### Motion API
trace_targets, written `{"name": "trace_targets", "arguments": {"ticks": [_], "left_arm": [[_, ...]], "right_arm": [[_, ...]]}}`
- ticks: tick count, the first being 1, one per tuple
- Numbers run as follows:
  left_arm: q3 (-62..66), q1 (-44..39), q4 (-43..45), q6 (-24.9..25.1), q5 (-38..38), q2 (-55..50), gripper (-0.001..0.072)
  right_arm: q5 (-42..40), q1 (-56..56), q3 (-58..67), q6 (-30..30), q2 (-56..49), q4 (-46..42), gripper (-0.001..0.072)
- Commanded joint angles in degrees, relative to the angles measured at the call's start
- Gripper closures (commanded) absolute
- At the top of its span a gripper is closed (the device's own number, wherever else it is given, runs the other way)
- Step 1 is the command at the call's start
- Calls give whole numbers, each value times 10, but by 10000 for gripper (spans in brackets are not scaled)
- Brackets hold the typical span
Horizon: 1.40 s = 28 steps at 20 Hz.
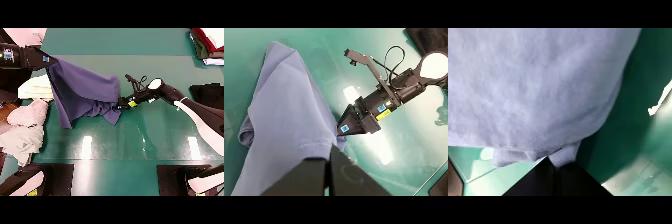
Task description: Fold the shirts.
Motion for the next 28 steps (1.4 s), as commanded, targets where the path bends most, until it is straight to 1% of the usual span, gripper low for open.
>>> {"name": "trace_targets", "arguments": {"ticks": [1,4,5,8,10,14,16,18,20,21,23,24,26,28], "left_arm": [[25,0,0,-15,31,0,684],[125,0,0,-18,78,0,684],[165,0,0,-19,91,0,685],[263,0,-8,-20,98,0,684],[305,0,-25,-30,97,0,684],[336,0,-123,-29,89,0,684],[333,0,-130,-27,71,0,684],[310,0,-93,-27,53,0,684],[260,0,-24,-29,19,0,685],[225,0,15,-38,0,0,685],[143,0,79,-55,-17,0,684],[94,0,102,-57,-16,0,684],[9,0,139,-57,-14,0,684],[-56,0,174,-57,-2,0,684]], "right_arm": [[0,-35,5,50,40,-86,696],[3,-125,5,106,162,-209,697],[3,-160,5,114,207,-229,697],[-16,-269,5,116,342,-235,697],[-17,-327,30,116,408,-235,697],[-18,-397,135,115,483,-235,697],[3,-402,170,115,503,-237,697],[34,-402,175,115,517,-236,697],[120,-402,172,116,517,-238,697],[159,-402,158,116,520,-235,697],[213,-402,88,116,539,-236,697],[225,-402,42,119,556,-236,697],[231,-402,-69,134,602,-236,697],[236,-402,-175,136,649,-235,695]]}}
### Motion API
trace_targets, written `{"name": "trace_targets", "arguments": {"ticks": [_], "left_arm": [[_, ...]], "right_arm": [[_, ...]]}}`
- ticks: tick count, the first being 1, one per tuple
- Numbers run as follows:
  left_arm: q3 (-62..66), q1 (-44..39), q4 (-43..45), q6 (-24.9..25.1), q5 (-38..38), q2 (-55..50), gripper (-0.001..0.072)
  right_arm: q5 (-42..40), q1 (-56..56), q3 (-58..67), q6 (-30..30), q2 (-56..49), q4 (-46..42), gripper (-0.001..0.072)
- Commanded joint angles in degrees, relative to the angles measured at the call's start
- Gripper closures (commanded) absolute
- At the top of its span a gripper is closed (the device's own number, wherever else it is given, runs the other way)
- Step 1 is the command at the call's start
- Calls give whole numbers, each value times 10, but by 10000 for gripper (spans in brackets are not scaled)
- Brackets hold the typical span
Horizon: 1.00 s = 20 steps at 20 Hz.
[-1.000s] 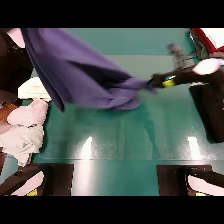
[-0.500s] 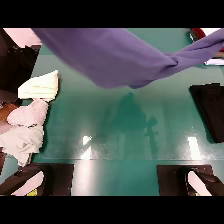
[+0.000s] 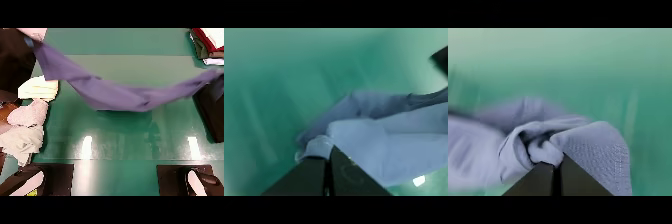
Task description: Fold the shirts.
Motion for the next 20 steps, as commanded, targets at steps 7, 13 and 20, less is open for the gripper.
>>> {"name": "trace_targets", "arguments": {"ticks": [7,13,20], "left_arm": [[-139,0,116,-19,86,0,684],[-139,0,-4,-10,157,-32,684],[-139,0,-3,-8,113,-72,684]], "right_arm": [[31,-1,-264,8,113,2,226],[1,0,-213,4,-4,10,234],[-113,102,-94,-119,-279,110,246]]}}
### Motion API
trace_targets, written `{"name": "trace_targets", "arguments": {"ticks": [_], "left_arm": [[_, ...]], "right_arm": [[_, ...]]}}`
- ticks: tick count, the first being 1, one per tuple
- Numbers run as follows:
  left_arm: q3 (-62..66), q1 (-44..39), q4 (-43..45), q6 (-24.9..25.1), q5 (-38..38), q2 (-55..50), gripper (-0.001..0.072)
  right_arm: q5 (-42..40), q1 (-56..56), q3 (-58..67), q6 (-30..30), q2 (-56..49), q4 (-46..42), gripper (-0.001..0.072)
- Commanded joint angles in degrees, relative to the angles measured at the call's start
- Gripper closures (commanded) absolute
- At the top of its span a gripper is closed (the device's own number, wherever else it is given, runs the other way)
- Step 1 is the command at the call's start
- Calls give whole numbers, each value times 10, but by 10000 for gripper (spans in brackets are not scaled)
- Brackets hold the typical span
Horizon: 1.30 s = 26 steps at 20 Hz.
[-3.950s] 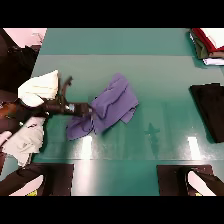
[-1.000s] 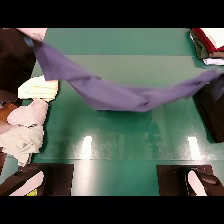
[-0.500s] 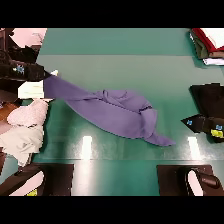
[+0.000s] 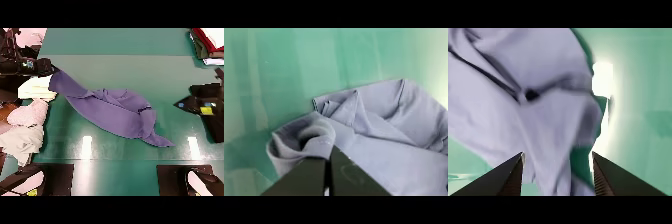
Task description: Fold the shirts.
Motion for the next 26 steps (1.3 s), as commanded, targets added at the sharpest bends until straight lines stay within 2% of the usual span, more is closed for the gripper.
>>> {"name": "trace_targets", "arguments": {"ticks": [1,5,9,15,20,22,23,25,26], "left_arm": [[0,0,-9,10,-22,-12,684],[0,0,-8,12,-45,-12,684],[0,0,-8,12,-71,-12,684],[0,0,-9,12,-76,-12,684],[0,0,-9,12,-76,-12,684],[0,0,-9,12,-76,-12,684],[0,0,-9,12,-77,-12,684],[0,0,-9,12,-82,-12,684],[0,0,-9,12,-85,-12,684]], "right_arm": [[-49,84,97,-59,-179,28,266],[-29,176,304,-63,-430,28,266],[24,224,506,-61,-603,28,266],[45,233,615,-52,-676,25,267],[53,241,617,-52,-682,21,269],[57,254,617,-50,-682,-15,282],[60,258,617,-50,-682,-33,301],[61,266,617,-50,-682,-39,534],[60,269,617,-50,-680,-36,676]]}}
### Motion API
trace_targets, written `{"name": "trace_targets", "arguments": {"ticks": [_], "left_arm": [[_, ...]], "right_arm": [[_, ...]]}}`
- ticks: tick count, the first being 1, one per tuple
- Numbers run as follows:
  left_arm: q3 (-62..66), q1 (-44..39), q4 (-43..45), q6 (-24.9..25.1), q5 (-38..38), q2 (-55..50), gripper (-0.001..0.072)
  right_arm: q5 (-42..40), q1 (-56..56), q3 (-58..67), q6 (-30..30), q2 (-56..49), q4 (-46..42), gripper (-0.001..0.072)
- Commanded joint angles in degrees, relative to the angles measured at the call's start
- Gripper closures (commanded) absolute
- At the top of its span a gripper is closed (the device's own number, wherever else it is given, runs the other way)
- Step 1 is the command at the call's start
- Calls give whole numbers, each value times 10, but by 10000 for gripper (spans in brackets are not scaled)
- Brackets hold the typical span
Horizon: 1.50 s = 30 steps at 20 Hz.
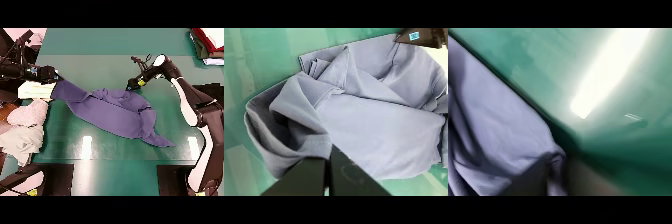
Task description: Fold the shirts.
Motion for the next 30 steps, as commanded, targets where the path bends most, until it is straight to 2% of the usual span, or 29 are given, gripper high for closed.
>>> {"name": "trace_targets", "arguments": {"ticks": [1,4,6,9,13,18,22,26,28,30], "left_arm": [[0,0,0,0,-8,0,684],[0,0,0,0,-17,0,684],[0,0,0,0,-23,2,684],[49,0,-1,0,-19,2,684],[236,0,-31,0,-19,2,684],[489,0,-55,-7,-14,10,684],[475,0,-63,-7,46,103,684],[472,0,-66,-37,58,176,684],[471,0,-75,-49,51,195,684],[469,0,-74,-56,13,198,684]], "right_arm": [[3,10,2,4,4,-17,695],[9,-2,1,52,40,-78,697],[28,-21,1,54,82,-116,698],[30,-65,2,54,169,-125,698],[-29,-135,2,54,324,-119,698],[-144,-204,2,54,530,-120,697],[-204,-253,2,54,657,-120,697],[-196,-332,2,54,739,-120,697],[-193,-376,2,54,763,-120,698],[-182,-404,2,54,774,-118,698]]}}
